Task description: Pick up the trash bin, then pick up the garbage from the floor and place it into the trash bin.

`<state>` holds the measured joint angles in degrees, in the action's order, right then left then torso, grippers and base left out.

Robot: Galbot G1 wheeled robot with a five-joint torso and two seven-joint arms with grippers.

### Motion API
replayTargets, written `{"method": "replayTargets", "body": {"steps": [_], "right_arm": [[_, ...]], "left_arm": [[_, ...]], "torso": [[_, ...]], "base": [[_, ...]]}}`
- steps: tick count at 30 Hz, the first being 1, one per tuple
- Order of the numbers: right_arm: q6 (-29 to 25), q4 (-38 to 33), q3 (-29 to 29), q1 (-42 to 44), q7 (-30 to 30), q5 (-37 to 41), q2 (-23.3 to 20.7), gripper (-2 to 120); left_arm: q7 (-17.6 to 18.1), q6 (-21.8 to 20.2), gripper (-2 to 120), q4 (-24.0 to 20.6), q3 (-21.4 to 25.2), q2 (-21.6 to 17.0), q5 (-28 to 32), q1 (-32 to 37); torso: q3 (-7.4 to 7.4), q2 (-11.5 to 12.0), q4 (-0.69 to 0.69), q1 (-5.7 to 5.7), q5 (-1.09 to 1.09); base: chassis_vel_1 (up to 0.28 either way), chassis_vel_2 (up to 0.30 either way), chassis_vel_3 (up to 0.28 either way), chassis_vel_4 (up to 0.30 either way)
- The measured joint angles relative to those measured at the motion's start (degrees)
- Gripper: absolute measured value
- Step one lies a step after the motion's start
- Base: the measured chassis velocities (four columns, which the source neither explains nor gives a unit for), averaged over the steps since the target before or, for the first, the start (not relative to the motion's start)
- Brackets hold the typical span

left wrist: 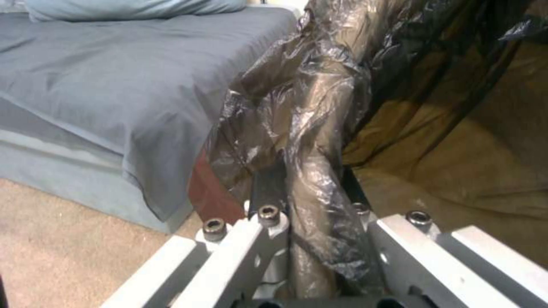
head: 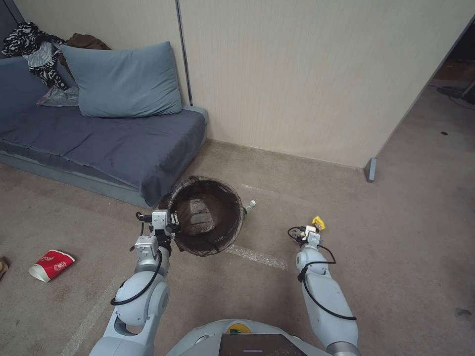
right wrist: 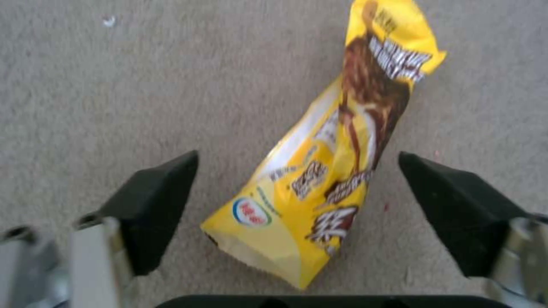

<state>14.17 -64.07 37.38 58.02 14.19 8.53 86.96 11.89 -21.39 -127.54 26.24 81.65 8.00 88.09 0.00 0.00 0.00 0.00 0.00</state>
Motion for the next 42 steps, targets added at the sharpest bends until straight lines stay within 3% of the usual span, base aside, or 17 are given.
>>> {"method": "replayTargets", "body": {"steps": [9, 12, 14, 17, 23, 34, 42], "right_arm": [[-2.68, 5.38, 0.54, -1.49, -1.17, -0.29, 0.01, 52], [-3.38, 7.04, 0.74, -1.97, -1.57, -0.37, 0.01, 36], [-3.46, 7.18, 0.77, -2.02, -1.6, -0.39, 0.02, 35], [-3.86, 7.67, 0.86, -2.19, -1.67, -0.52, 0.05, 20], [-3.95, 7.58, 0.94, -2.15, -1.67, -0.55, -0.14, 0], [-4.66, 6.08, 0.98, -1.46, -1.47, -0.95, -0.1, 0], [-5.6, 0.44, 0.52, 0.49, -1.15, -1.0, -0.24, 0]], "left_arm": [[0.08, -0.02, 3, 0.18, -0.12, 0.1, -0.03, 0.1], [0.12, -0.03, 3, 0.19, 0.0, 0.02, -0.04, 0.19], [0.12, -0.03, 3, 0.19, 0.01, 0.01, -0.04, 0.2], [0.15, -0.03, 3, 0.21, 0.03, -0.03, -0.07, 0.21], [0.16, -0.03, 3, 0.38, -0.09, -0.01, -0.16, 0.23], [0.19, -0.03, 3, 0.6, -0.32, 0.09, -0.33, 0.2], [0.36, -0.04, 3, 1.27, -0.77, 0.15, -0.65, 0.23]], "torso": [[0.01, 0.0, 0.0, 0.0, 0.0], [0.01, 0.0, 0.0, 0.0, 0.01], [0.01, 0.0, 0.0, 0.0, 0.01], [0.01, 0.0, 0.0, 0.0, 0.0], [0.0, 0.0, 0.0, 0.0, 0.01], [0.0, 0.0, 0.0, 0.0, 0.0], [0.0, 0.0, 0.0, 0.0, 0.0]], "base": [[0.0, 0.0, 0.0, 0.0], [0.0, 0.0, 0.0, 0.0], [0.0, 0.0, 0.0, 0.0], [0.0, 0.0, 0.0, 0.0], [0.0, 0.0, 0.0, 0.0], [0.0, 0.0, 0.0, 0.0], [0.0, 0.0, 0.0, 0.0]]}}
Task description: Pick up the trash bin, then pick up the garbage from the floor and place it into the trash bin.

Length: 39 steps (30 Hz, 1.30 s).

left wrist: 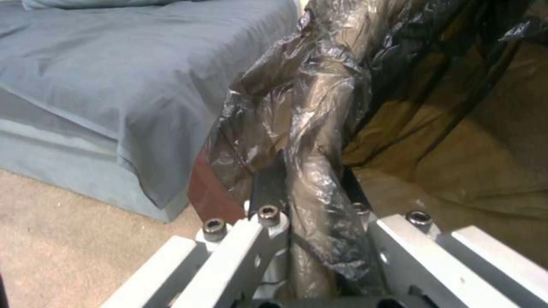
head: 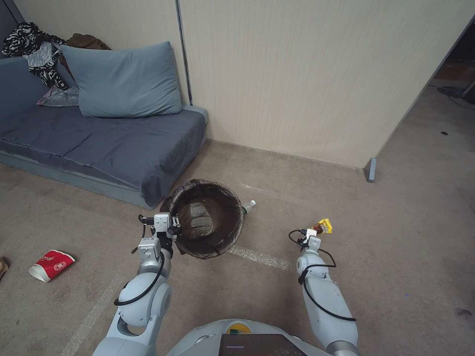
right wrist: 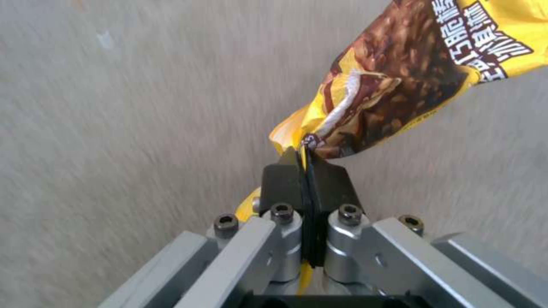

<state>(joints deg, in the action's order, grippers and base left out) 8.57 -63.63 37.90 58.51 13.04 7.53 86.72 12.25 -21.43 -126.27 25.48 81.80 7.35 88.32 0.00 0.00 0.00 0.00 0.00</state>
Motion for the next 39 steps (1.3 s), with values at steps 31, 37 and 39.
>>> {"method": "replayTargets", "body": {"steps": [31, 37, 39], "right_arm": [[-24.5, -41.98, -8.18, 16.62, -24.1, 2.61, -2.16, 0], [-23.28, -50.88, -21.15, 19.19, -29.39, 4.32, -3.91, 0], [-22.06, -50.91, -25.54, 19.04, -29.62, 2.67, -4.45, 0]], "left_arm": [[1.71, -4.66, 3, -0.05, -2.99, -1.02, 3.87, 0.24], [1.87, -5.98, 3, -0.19, -5.02, -1.07, 4.24, -0.13], [1.9, -6.12, 3, -0.32, -5.36, -1.07, 4.21, -0.25]], "torso": [[0.01, -0.01, 0.01, 0.0, 0.02], [0.0, -0.01, -0.01, 0.0, 0.02], [0.0, -0.01, -0.02, 0.0, 0.01]], "base": [[0.0, 0.0, 0.0, 0.0], [0.0, 0.0, 0.0, 0.0], [0.0, 0.0, 0.0, 0.0]]}}
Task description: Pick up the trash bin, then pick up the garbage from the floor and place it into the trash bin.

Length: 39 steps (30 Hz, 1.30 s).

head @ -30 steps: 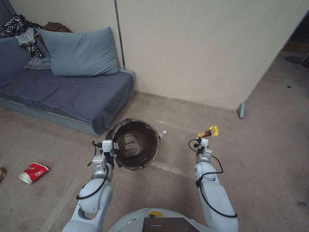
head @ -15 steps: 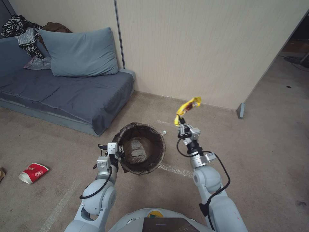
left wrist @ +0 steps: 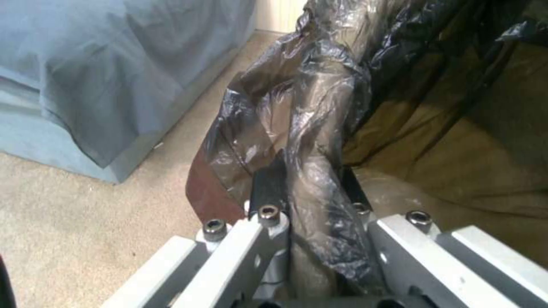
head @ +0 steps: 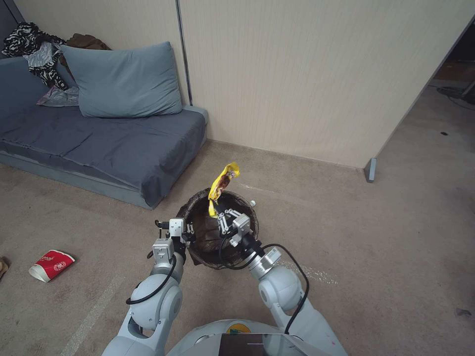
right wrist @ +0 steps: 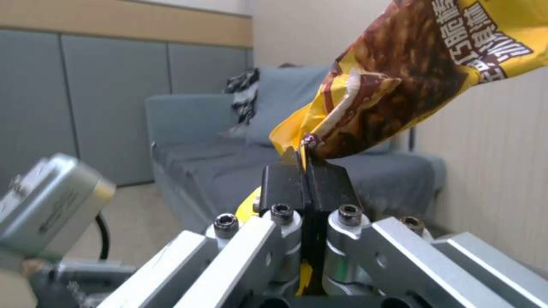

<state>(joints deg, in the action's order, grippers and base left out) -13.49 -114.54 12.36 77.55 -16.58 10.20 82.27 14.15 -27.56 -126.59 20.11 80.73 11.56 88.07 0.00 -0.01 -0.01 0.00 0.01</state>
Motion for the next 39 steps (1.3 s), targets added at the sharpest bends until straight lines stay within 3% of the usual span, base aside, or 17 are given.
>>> {"method": "replayTargets", "body": {"steps": [4, 12, 22, 24, 26, 28, 39], "right_arm": [[0.34, 4.09, -4.55, 0.09, -0.76, -4.3, 1.23, 0], [-1.27, 8.62, -5.46, 0.48, -0.97, -6.57, 2.24, -2], [-2.17, 10.95, -4.62, 1.37, -0.92, -8.04, 2.28, 30], [-2.19, 11.12, -4.5, 1.35, -1.0, -8.04, 2.29, 41], [-2.22, 11.29, -4.42, 1.32, -1.09, -8.03, 2.27, 43], [-2.27, 11.57, -4.33, 1.3, -1.18, -8.01, 2.19, 57], [-2.47, 11.63, -4.32, 1.44, -1.19, -8.1, 1.95, 94]], "left_arm": [[0.32, -0.03, 3, -0.11, 0.08, 0.09, -0.12, -0.1], [0.38, 0.21, 3, -0.16, 0.06, 0.34, -0.23, -0.01], [0.34, 0.37, 3, -0.19, -0.17, 0.5, -0.19, -0.09], [0.32, 0.37, 3, -0.16, -0.1, 0.52, -0.19, -0.14], [0.31, 0.37, 3, -0.14, -0.08, 0.54, -0.19, -0.14], [0.3, 0.37, 3, -0.12, -0.02, 0.66, -0.2, -0.19], [0.35, 0.28, 3, 0.32, -0.01, 0.78, -0.14, -0.37]], "torso": [[0.0, 0.0, 0.02, 0.0, 0.0], [0.0, 0.0, -0.01, 0.0, 0.11], [0.0, 0.01, 0.0, 0.0, 0.05], [0.0, 0.01, 0.01, 0.0, 0.02], [0.0, 0.01, 0.01, 0.0, 0.01], [0.0, 0.0, 0.01, 0.0, -0.03], [0.0, 0.01, 0.01, 0.0, -0.05]], "base": [[0.0, 0.0, 0.0, 0.0], [0.0, 0.0, 0.0, 0.0], [0.0, 0.0, 0.0, 0.0], [0.0, 0.0, 0.0, 0.0], [0.0, 0.0, 0.0, 0.0], [0.0, 0.0, 0.0, 0.0], [0.0, 0.0, 0.0, 0.0]]}}
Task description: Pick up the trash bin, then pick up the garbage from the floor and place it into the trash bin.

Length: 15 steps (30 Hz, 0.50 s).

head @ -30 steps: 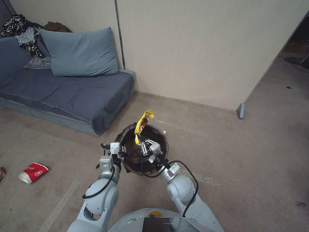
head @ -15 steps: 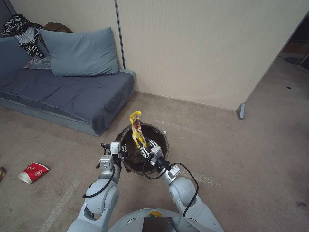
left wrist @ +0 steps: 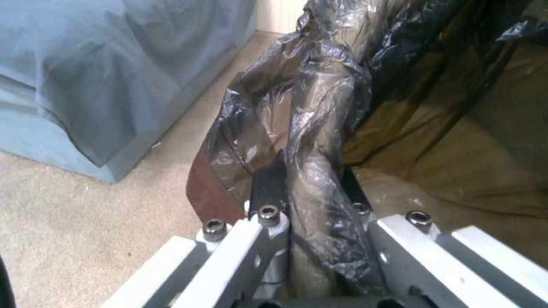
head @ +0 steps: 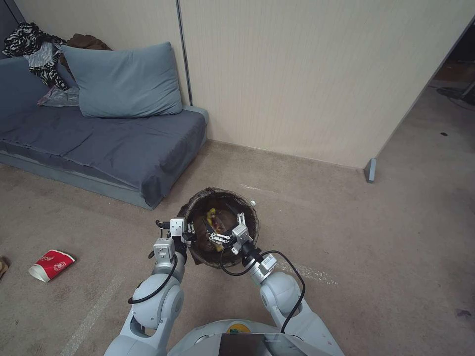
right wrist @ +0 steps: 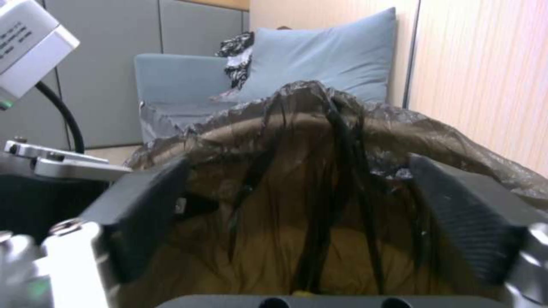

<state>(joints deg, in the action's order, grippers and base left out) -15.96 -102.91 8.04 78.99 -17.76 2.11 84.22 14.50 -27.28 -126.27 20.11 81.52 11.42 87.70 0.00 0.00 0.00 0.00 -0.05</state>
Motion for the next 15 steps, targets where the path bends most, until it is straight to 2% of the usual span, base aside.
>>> {"method": "replayTargets", "body": {"steps": [2, 15], "right_arm": [[-0.11, -0.23, 0.0, 0.29, 0.0, -0.08, -0.17, 99], [-0.22, -2.36, -0.01, 1.21, -0.1, -0.14, -0.83, 100]], "left_arm": [[0.0, -0.15, 3, 0.0, 0.19, -0.18, 0.14, -0.2], [0.16, -0.46, 3, 0.0, 0.47, -0.59, 0.54, -0.45]], "torso": [[0.0, 0.0, 0.01, 0.0, -0.01], [0.0, 0.0, 0.02, 0.0, -0.04]], "base": [[0.0, 0.0, 0.0, 0.0], [0.0, 0.0, 0.0, 0.0]]}}
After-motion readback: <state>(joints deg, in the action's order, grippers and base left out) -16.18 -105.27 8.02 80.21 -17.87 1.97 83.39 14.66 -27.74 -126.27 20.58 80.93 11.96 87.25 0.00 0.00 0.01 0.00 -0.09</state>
